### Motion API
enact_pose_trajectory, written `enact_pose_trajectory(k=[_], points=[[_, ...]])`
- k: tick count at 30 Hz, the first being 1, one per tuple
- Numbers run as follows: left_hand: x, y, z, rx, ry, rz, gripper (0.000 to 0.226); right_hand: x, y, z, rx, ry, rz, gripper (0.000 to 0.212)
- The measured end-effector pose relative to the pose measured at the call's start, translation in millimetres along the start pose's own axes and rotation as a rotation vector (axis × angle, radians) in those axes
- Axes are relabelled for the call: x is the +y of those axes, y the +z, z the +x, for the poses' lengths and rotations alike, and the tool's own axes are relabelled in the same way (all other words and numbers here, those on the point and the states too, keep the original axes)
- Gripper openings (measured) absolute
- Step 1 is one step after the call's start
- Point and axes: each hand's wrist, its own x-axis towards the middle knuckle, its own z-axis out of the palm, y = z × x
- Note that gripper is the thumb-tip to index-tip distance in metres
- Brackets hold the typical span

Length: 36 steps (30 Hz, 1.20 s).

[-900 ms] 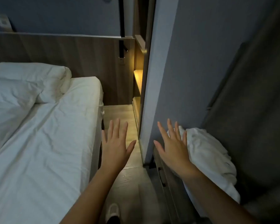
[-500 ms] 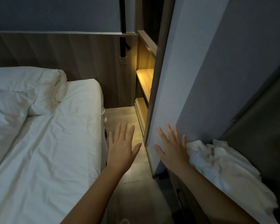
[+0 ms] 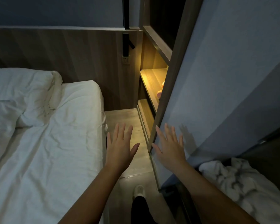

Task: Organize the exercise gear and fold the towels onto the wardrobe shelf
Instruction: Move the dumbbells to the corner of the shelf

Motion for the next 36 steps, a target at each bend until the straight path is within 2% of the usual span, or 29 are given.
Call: enact_pose_trajectory(k=[4,18,23,29,36], points=[[-13.6,16.6,60.3,0.004,0.006,0.011,0.072,5.6,14.0,61.1,-0.043,-0.005,-0.004,0.067],[-70.0,51.9,240.9,-0.194,-0.06,0.093,0.069,6.0,32.3,247.5,-0.218,0.002,0.028,0.067],[-97.2,62.7,308.7,-0.246,-0.025,0.111,0.069,1.2,32.9,314.0,-0.242,0.024,0.012,0.068],[-139.2,74.0,429.7,-0.318,0.124,0.113,0.067,-9.0,45.8,410.3,-0.2,0.16,0.027,0.068],[-161.4,59.2,555.2,-0.42,0.428,0.117,0.064,-27.4,51.3,502.1,-0.189,0.404,0.073,0.068]])
